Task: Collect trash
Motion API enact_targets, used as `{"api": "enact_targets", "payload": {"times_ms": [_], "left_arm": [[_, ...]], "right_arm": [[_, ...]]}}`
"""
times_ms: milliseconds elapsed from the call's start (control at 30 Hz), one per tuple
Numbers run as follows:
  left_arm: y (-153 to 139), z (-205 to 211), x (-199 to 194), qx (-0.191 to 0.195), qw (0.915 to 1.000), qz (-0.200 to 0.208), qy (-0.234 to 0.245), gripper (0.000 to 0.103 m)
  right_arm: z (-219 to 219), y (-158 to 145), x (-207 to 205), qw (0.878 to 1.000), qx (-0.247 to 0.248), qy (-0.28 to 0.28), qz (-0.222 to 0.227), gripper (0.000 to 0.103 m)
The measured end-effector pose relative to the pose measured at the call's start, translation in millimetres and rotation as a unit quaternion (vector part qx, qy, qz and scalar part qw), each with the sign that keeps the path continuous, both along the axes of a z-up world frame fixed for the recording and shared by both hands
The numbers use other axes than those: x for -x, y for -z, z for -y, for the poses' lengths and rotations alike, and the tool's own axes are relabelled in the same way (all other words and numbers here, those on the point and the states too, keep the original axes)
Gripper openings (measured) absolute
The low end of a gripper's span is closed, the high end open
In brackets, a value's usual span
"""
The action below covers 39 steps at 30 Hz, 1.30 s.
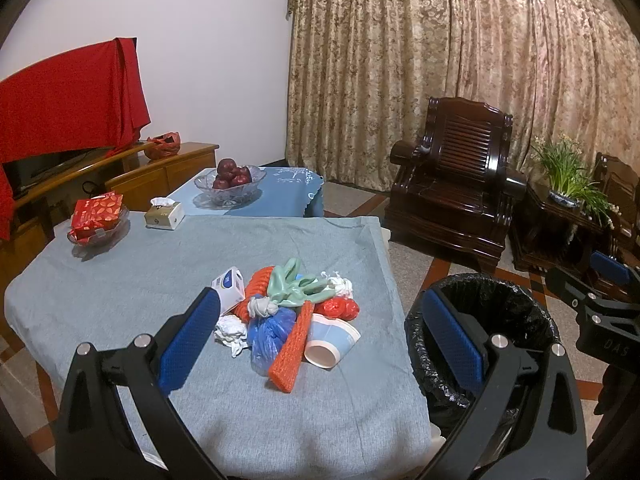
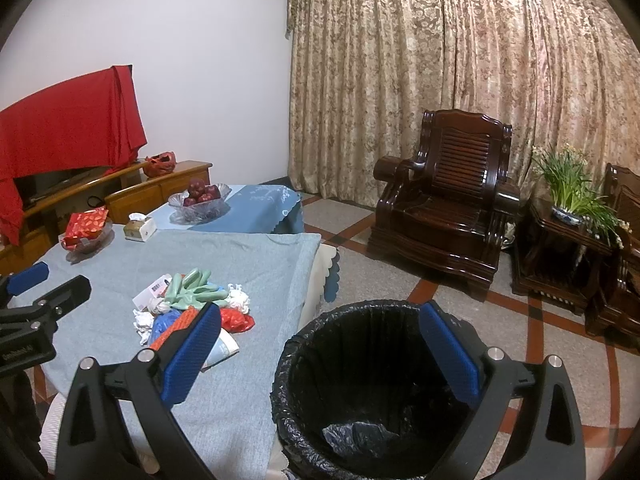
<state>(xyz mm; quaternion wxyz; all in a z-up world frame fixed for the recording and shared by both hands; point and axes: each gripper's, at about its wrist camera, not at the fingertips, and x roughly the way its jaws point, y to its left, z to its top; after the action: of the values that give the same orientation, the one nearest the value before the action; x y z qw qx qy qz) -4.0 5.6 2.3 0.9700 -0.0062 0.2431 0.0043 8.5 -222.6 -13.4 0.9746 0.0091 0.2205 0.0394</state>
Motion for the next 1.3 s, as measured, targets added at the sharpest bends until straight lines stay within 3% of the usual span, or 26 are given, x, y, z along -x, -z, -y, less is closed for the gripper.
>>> {"api": "enact_targets", "payload": {"times_ms": [1300], "left_arm": [[3.5, -6.8, 0.7, 0.003, 1.0, -0.001, -0.003, 0.098]], "right_arm": [[-3.8, 7.6, -0.6, 1.0, 0.0, 0.0, -0.005, 0.097]]}}
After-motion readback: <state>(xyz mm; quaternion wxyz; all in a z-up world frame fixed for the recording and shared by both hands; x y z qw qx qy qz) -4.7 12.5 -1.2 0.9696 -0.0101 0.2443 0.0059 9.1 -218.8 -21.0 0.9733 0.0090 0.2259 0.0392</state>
